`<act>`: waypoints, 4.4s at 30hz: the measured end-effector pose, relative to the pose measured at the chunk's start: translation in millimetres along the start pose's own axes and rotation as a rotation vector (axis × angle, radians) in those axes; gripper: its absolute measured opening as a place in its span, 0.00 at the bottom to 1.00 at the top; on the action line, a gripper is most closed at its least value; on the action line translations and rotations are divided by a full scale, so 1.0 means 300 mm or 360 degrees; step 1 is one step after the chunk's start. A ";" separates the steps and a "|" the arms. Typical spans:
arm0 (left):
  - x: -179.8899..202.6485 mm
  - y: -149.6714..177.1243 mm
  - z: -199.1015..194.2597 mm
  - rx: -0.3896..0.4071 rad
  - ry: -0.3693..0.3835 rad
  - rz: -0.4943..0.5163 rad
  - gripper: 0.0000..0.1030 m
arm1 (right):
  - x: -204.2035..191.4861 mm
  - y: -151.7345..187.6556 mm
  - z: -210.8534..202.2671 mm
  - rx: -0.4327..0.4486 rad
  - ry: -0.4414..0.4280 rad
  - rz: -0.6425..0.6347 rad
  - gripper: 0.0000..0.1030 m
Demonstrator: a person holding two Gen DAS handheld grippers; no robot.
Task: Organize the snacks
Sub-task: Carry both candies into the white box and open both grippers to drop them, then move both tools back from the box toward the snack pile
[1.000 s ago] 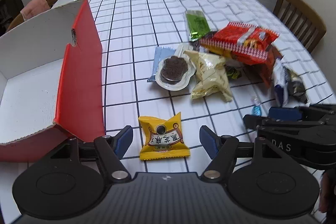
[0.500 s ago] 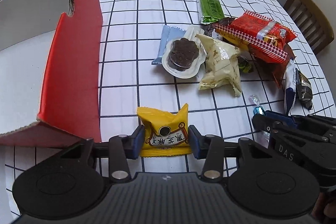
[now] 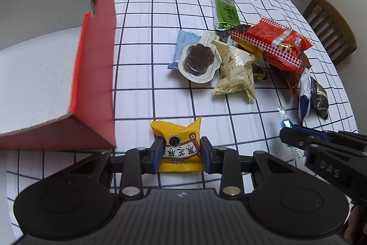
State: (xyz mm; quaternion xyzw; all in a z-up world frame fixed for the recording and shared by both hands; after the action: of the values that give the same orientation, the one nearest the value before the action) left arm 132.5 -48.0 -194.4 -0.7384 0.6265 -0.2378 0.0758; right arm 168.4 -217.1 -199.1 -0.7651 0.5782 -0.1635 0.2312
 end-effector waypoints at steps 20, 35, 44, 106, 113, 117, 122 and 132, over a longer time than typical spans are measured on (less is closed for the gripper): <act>-0.068 -0.003 -0.324 0.0215 0.0093 0.0016 0.32 | -0.137 -0.077 -0.296 0.0215 -0.0179 -0.0055 0.10; -0.327 -0.115 -0.549 0.0420 -0.0043 -0.0090 0.33 | -0.510 -0.215 -0.324 0.0311 -0.0371 -0.0295 0.10; -0.553 -0.158 -0.559 0.0381 -0.0199 -0.0125 0.33 | -0.735 -0.235 -0.187 0.0190 -0.0431 -0.0377 0.10; -0.499 -0.146 -0.565 0.0461 -0.0118 0.0082 0.70 | -0.635 -0.203 -0.283 0.0236 -0.0531 -0.0292 0.78; -0.370 -0.147 -0.568 0.0509 -0.0056 0.0113 0.72 | -0.486 -0.185 -0.340 0.0291 -0.0524 -0.0251 0.87; -0.278 -0.146 -0.555 0.0531 -0.0014 0.0147 0.72 | -0.384 -0.175 -0.363 0.0326 -0.0513 -0.0220 0.97; -0.164 -0.145 -0.518 0.0551 0.0041 0.0163 0.79 | -0.253 -0.146 -0.384 0.0380 -0.0487 -0.0236 1.00; 0.056 -0.131 -0.376 0.0487 0.0091 0.0234 0.79 | 0.034 -0.103 -0.344 0.0376 -0.0306 -0.0289 1.00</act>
State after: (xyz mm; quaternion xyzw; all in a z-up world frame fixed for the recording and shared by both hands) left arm 118.8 -35.3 -75.1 -0.6632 0.6373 -0.3452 0.1866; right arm 142.8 -237.0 -95.8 -0.7939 0.4586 -0.1767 0.3580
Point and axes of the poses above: each gripper's, at about its wrist camera, not at the fingertips, and z roughly the way its jaws point, x to its right, y to its underside, the point moved 5 cm from there along z, roughly the way its jaws point, and after that the axes turned 6 degrees about y, right-handed, at the moved point
